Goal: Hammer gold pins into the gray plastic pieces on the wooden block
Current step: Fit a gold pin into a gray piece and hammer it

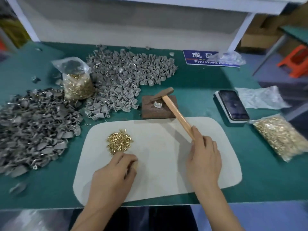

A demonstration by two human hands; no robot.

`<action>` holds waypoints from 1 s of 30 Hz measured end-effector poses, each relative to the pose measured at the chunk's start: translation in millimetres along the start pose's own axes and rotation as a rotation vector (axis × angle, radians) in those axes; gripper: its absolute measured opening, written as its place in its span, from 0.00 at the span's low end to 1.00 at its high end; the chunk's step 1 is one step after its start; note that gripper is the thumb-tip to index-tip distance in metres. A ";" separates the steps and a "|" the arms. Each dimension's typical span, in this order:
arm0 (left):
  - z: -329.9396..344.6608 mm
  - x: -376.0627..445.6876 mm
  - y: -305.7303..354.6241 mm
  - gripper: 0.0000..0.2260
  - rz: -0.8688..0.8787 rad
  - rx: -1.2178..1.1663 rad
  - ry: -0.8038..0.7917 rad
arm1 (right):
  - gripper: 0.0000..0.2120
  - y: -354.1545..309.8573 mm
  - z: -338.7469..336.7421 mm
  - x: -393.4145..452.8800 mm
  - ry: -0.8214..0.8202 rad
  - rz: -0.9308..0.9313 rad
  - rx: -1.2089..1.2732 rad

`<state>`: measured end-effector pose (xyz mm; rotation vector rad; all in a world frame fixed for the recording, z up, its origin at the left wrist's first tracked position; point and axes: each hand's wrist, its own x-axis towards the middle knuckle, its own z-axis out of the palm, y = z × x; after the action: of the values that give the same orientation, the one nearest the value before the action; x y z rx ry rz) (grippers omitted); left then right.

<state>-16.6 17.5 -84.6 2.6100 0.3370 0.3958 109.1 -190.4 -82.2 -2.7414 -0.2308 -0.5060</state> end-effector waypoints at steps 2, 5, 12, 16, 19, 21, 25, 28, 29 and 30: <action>1.3 -1.7 -0.7 0.06 0.000 0.010 0.031 | 0.28 1.7 -2.5 -3.1 0.048 0.001 0.009; 3.4 -5.4 -2.5 0.04 -0.013 -0.020 0.085 | 0.20 5.2 -8.4 -11.4 0.074 0.019 0.131; 5.5 0.3 -10.1 0.05 -0.087 -0.098 0.125 | 0.13 22.9 -16.6 -26.5 -0.016 -0.018 0.308; 0.5 -1.4 -18.7 0.03 -0.104 -0.332 0.108 | 0.12 41.4 -24.9 -31.4 -0.031 -0.124 0.221; -7.1 1.7 -25.1 0.04 -0.198 -0.561 0.184 | 0.12 53.0 -29.3 -36.9 -0.012 -0.164 0.142; -8.8 2.4 -25.6 0.05 -0.224 -0.605 0.210 | 0.12 56.5 -30.6 -40.0 0.003 -0.163 0.085; -8.8 0.3 -25.7 0.05 -0.231 -0.634 0.252 | 0.12 55.7 -30.2 -43.5 0.021 -0.203 0.061; -10.3 2.3 -26.7 0.05 -0.254 -0.642 0.282 | 0.12 56.2 -26.6 -43.3 0.050 -0.220 0.097; -10.6 2.8 -26.9 0.05 -0.258 -0.637 0.283 | 0.12 57.0 -25.5 -42.9 0.057 -0.224 0.099; -10.4 2.8 -27.2 0.05 -0.258 -0.629 0.280 | 0.12 57.4 -24.6 -42.6 0.068 -0.233 0.091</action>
<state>-22.0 46.0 -88.4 1.8739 0.5359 0.6550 74.4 -256.6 -93.7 -2.6173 -0.5471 -0.6318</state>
